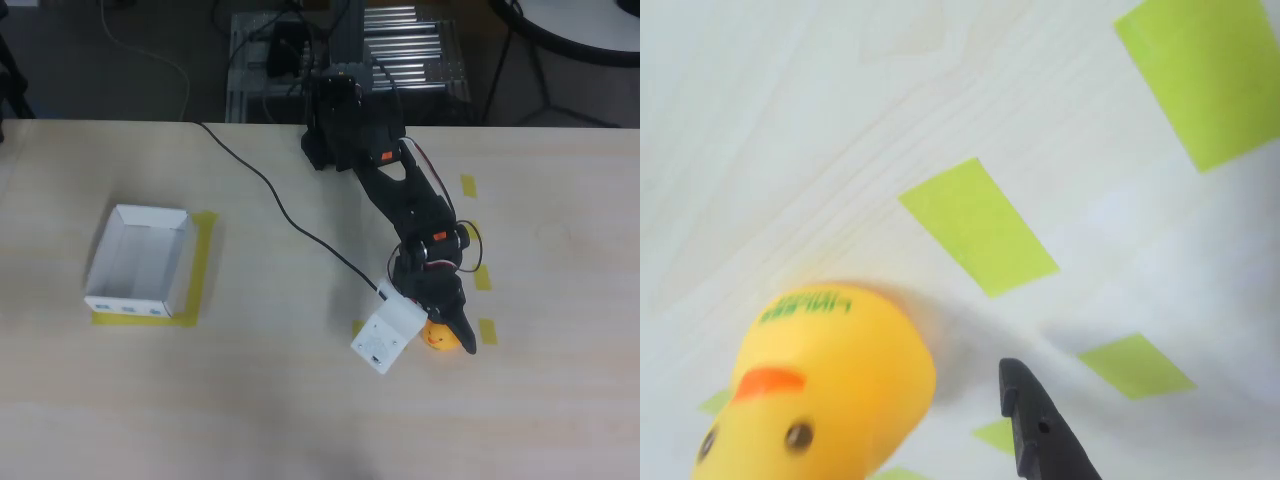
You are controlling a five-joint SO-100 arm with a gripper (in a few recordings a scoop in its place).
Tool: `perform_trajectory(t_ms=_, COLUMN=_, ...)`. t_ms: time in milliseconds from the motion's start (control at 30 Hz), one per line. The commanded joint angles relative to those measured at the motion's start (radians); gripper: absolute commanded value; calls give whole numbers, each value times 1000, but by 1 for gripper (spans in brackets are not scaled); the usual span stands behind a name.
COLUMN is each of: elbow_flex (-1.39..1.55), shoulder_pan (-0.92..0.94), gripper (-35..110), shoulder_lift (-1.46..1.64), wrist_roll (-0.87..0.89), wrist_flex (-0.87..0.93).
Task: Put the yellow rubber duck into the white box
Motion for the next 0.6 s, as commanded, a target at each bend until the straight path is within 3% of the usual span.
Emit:
perform_trajectory(t_ms=0, elbow_flex=-140, shoulder_pan=-25, gripper=50, shoulder_lift=28, wrist_roll=-8, wrist_flex=8)
perform_trajectory(t_ms=67, elbow_flex=-144, shoulder_pan=-31, gripper=41, shoulder_lift=14, wrist_roll=-14, wrist_flex=8)
perform_trajectory(t_ms=167, elbow_flex=-209, shoulder_pan=-34, gripper=0, shoulder_lift=-28, wrist_roll=40, wrist_flex=-5)
perform_trajectory(t_ms=400, elbow_flex=-250, shoulder_pan=-54, gripper=0, shoulder_lift=2, wrist_roll=66, wrist_flex=-5)
perform_trajectory(t_ms=567, elbow_flex=-210, shoulder_pan=5, gripper=0, shoulder_lift=235, wrist_roll=215, wrist_flex=-15)
